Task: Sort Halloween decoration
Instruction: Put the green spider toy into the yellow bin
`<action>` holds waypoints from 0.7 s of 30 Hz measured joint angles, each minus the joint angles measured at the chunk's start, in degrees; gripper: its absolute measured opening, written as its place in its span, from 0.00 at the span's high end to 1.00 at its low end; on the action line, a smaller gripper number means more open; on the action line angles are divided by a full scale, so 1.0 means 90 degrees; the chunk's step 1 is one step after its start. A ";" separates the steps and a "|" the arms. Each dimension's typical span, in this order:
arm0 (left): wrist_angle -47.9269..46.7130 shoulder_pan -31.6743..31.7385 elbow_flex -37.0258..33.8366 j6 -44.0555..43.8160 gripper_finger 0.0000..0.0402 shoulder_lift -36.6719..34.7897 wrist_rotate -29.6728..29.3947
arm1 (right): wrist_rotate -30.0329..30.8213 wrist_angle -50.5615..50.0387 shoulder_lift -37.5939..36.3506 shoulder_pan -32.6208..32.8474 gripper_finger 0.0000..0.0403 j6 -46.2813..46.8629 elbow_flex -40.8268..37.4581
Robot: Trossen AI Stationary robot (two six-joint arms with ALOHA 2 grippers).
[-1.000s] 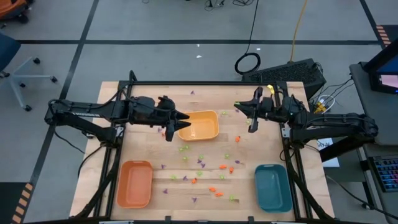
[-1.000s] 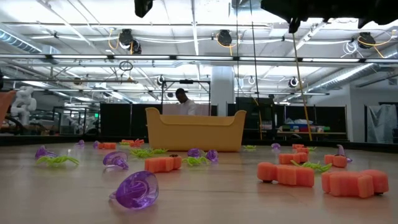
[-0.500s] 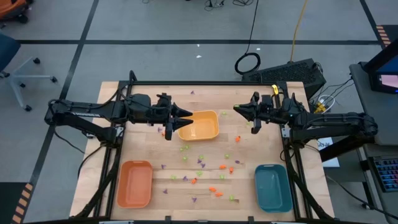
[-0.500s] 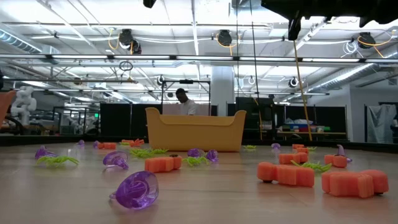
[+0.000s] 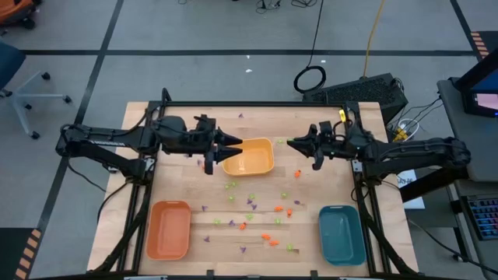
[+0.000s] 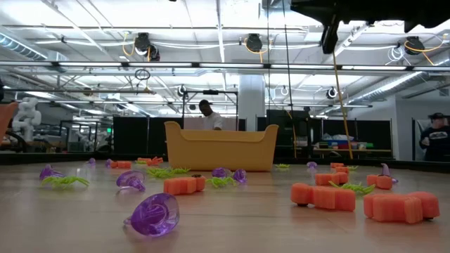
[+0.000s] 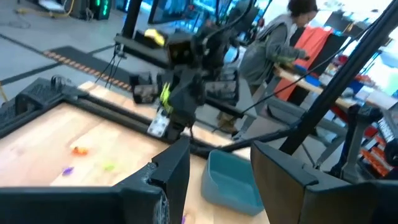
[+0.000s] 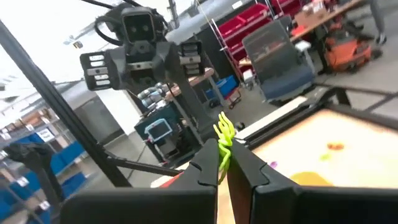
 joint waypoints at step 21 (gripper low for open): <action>-0.0476 0.0873 0.2467 -0.0500 0.57 0.1615 0.0626 | -0.0067 -0.0758 0.1385 0.0000 1.00 -0.0402 0.1988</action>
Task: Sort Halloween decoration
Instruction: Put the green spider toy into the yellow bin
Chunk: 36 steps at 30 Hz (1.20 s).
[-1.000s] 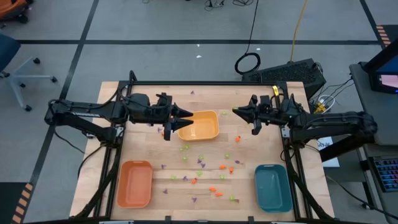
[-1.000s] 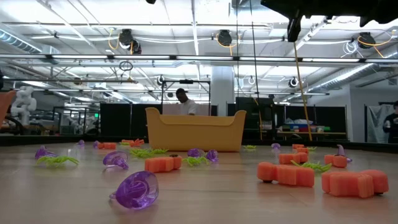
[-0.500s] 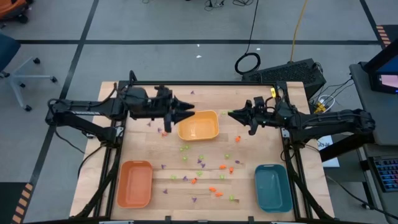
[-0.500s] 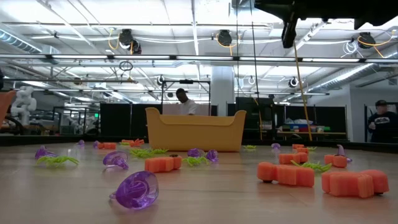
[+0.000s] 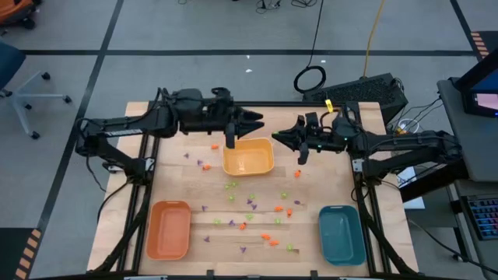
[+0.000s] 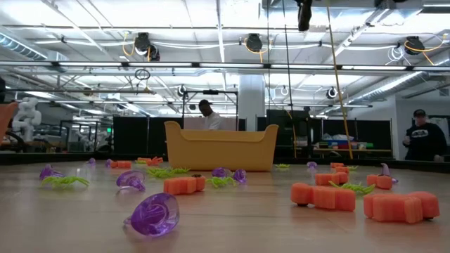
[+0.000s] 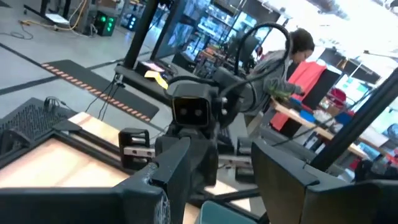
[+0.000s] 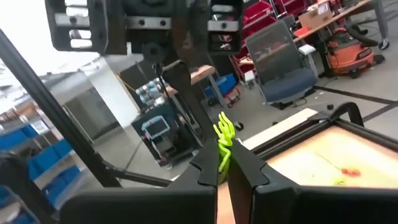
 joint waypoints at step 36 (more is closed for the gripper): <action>-0.0778 -0.0258 0.0051 0.0852 0.71 0.0566 0.0292 | -0.0373 -0.1315 0.0546 0.0000 1.00 -0.0637 0.1038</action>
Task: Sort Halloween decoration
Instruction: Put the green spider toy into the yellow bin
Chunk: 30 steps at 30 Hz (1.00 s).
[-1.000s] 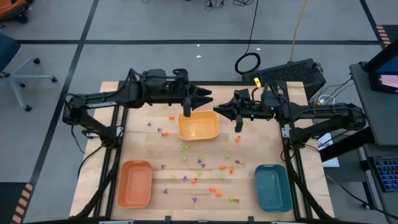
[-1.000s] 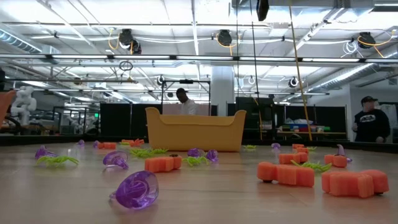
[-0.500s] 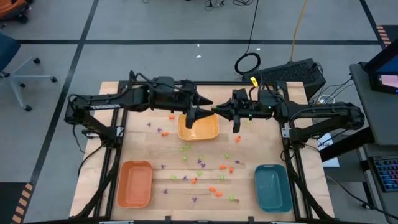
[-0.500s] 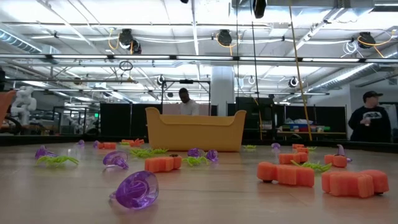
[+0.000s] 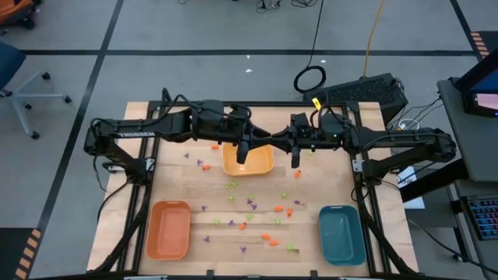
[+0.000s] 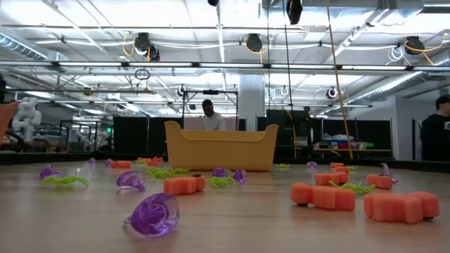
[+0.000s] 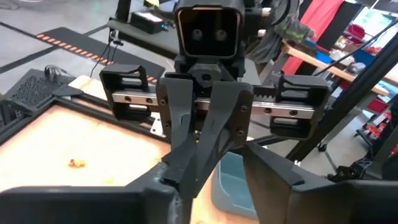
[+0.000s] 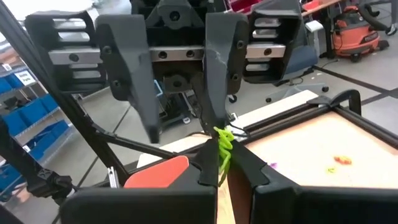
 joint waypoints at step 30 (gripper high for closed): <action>-0.0640 0.0044 -0.0012 -0.0161 0.70 -0.0267 -0.0387 | 0.0035 0.0011 -0.0001 -0.0002 1.00 -0.0163 0.0000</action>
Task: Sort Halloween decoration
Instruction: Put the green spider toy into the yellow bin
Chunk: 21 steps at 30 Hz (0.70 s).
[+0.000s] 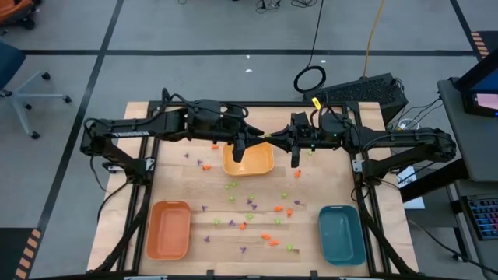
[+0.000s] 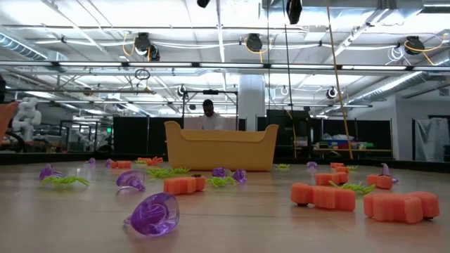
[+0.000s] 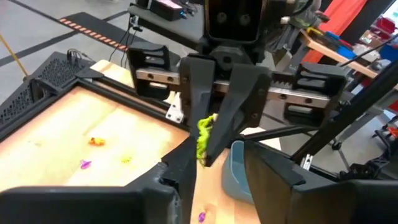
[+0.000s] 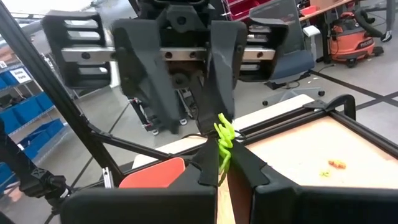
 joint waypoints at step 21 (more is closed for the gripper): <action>0.0021 0.0112 0.0002 0.0047 0.99 0.0146 -0.0029 | 0.0024 -0.0042 -0.0005 -0.0002 1.00 -0.0002 0.0000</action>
